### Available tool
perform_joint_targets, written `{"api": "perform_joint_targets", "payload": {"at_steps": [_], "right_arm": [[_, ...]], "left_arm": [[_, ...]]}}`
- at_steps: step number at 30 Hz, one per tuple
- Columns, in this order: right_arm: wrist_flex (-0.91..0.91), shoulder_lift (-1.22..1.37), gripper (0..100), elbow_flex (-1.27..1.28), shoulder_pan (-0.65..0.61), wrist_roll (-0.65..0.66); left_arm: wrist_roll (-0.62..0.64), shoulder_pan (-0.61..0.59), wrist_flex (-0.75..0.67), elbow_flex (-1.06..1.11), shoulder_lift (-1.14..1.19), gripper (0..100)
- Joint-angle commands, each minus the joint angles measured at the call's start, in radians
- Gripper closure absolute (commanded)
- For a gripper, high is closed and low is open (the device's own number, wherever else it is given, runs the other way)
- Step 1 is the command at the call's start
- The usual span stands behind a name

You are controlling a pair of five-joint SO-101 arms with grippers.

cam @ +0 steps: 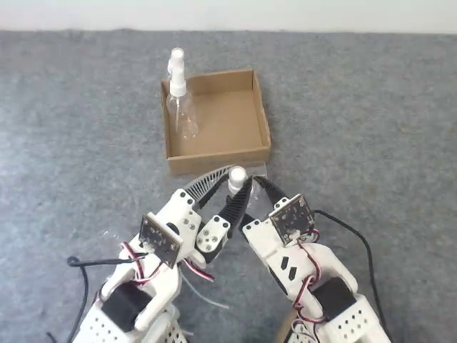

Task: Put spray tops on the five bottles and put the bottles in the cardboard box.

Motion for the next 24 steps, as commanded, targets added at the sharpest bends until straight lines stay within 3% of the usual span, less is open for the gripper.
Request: {"api": "perform_joint_targets", "payload": {"at_steps": [1,18,24], "right_arm": [[-0.007,-0.025,98.2,0.008,0.021,0.003],[-0.005,-0.025,98.4,0.002,0.025,0.006],[0.002,-0.025,98.3,-0.031,0.116,0.002]], "left_arm": [[-0.026,0.038,-0.029,0.016,-0.015,99],[-0.061,0.037,-0.081,0.07,-0.014,98],[-0.14,0.038,-0.081,0.105,-0.014,94]]}}
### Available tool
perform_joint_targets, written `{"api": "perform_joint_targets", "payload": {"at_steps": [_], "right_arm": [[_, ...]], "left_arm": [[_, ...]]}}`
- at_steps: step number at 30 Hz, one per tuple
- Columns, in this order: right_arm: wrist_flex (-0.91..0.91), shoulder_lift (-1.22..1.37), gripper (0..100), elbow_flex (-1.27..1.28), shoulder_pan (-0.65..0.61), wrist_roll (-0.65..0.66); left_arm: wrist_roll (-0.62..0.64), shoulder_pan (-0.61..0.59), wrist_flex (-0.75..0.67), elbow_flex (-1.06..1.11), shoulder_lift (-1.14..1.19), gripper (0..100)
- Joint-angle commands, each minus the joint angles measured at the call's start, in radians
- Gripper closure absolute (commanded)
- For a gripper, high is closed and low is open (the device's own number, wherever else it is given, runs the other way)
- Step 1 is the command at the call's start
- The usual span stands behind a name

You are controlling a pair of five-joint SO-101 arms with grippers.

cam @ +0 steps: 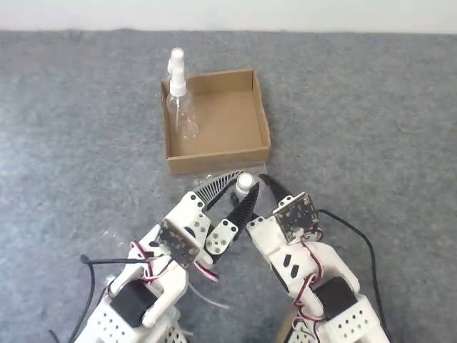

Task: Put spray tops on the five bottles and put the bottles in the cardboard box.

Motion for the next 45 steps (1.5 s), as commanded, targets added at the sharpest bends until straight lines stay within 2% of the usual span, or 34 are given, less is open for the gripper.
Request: {"api": "perform_joint_targets", "payload": {"at_steps": [1,7,18,24,38,43,45], "right_arm": [[0.001,-0.024,98.3,-0.031,0.067,0.0],[0.002,-0.024,98.5,-0.029,0.067,0.002],[0.002,-0.024,98.5,-0.029,0.065,0.009],[0.002,-0.024,98.5,-0.026,0.016,0.126],[-0.005,-0.025,98.5,-0.031,0.027,0.126],[-0.004,-0.025,98.5,-0.028,0.056,0.126],[-0.007,-0.025,98.5,-0.026,0.079,0.124]], "left_arm": [[-0.044,0.015,-0.032,0.01,-0.014,93],[-0.044,0.015,-0.031,0.01,-0.014,90],[-0.044,0.014,-0.031,0.005,-0.014,90],[-0.044,0.015,-0.031,0.005,-0.014,90],[-0.044,0.015,-0.028,0.004,-0.014,90],[-0.038,0.017,0.167,-0.13,-0.014,85],[0.018,0.012,0.229,-0.183,-0.014,84]]}}
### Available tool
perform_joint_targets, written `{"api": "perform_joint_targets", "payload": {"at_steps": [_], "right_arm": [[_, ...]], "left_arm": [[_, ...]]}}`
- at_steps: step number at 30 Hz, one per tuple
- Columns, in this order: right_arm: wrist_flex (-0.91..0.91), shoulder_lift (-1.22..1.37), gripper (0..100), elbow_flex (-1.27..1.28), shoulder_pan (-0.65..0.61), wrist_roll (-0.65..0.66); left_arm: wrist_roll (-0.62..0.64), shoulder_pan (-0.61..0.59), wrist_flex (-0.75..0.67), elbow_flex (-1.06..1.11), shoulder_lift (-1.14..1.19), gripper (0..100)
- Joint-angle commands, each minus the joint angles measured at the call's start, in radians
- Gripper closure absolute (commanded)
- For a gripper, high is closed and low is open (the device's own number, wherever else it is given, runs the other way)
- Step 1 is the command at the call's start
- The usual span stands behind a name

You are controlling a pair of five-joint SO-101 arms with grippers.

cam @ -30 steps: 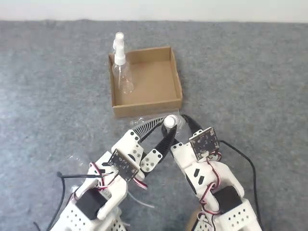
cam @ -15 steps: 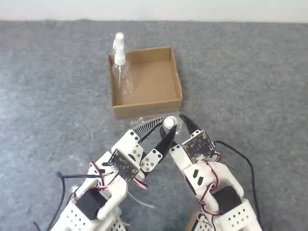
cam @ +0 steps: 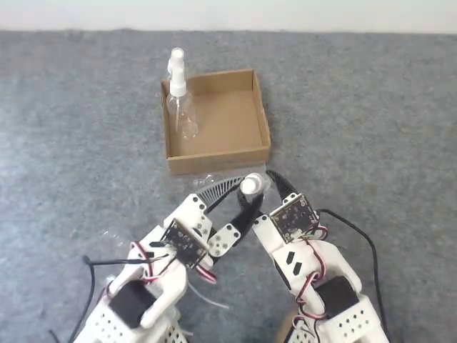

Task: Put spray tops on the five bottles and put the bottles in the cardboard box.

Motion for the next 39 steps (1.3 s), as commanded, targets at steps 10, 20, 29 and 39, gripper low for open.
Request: {"api": "perform_joint_targets", "payload": {"at_steps": [10,20,29,39], "right_arm": [[-0.008,-0.024,98.5,-0.021,0.058,0.011],[-0.007,-0.024,98.5,-0.018,0.058,0.011],[-0.008,-0.024,98.5,-0.005,0.058,0.011],[-0.008,-0.024,98.5,0.012,0.058,0.011]], "left_arm": [[0.123,-0.015,0.275,-0.303,-0.015,78],[0.123,-0.267,0.298,-0.354,-0.017,85],[0.035,-0.535,0.295,-0.283,-0.017,96],[-0.109,-0.911,0.293,-0.148,-0.018,99]]}}
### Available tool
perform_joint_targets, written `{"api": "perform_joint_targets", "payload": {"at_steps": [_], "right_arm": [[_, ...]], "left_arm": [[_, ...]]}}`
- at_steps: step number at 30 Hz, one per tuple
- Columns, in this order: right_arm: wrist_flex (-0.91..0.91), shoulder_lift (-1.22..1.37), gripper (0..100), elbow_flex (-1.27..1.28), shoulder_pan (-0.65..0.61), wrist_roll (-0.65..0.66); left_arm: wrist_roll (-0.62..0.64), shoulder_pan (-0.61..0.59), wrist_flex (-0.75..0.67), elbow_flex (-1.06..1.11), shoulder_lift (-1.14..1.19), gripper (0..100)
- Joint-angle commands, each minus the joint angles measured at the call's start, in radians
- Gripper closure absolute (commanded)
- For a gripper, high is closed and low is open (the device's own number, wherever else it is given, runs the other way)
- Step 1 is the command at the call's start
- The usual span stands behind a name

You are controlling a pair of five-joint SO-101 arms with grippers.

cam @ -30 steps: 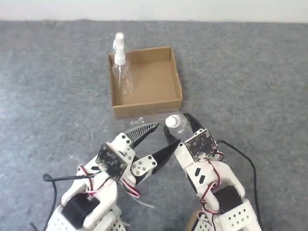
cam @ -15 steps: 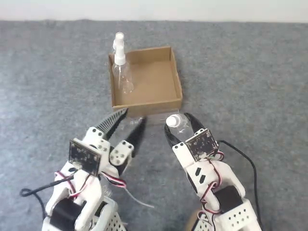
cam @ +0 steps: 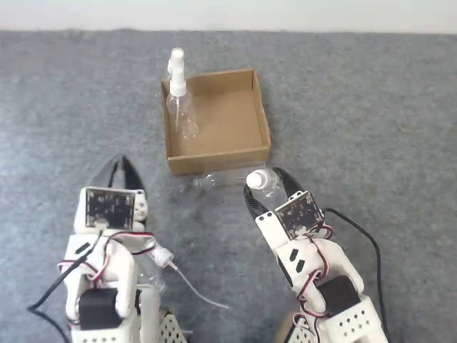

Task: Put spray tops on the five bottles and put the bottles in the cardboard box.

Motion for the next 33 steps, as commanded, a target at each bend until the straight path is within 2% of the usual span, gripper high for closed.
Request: {"api": "perform_joint_targets", "payload": {"at_steps": [1,10,17,22,33], "right_arm": [[-0.008,-0.024,98.5,0.014,0.013,0.012],[-0.008,-0.024,98.6,0.015,0.012,0.012],[-0.022,-0.022,98.6,0.023,0.012,0.012],[-0.022,-0.022,98.6,0.023,0.012,0.014],[-0.012,-0.022,99.2,-0.04,0.013,0.015]], "left_arm": [[-0.023,-0.126,0.002,0.054,-0.018,99],[-0.028,-0.152,0.0,0.236,-0.018,99],[-0.028,-0.149,-0.002,0.265,-0.018,99],[-0.026,-0.149,-0.069,0.309,-0.017,99],[-0.026,-0.149,-0.069,0.309,-0.017,99]]}}
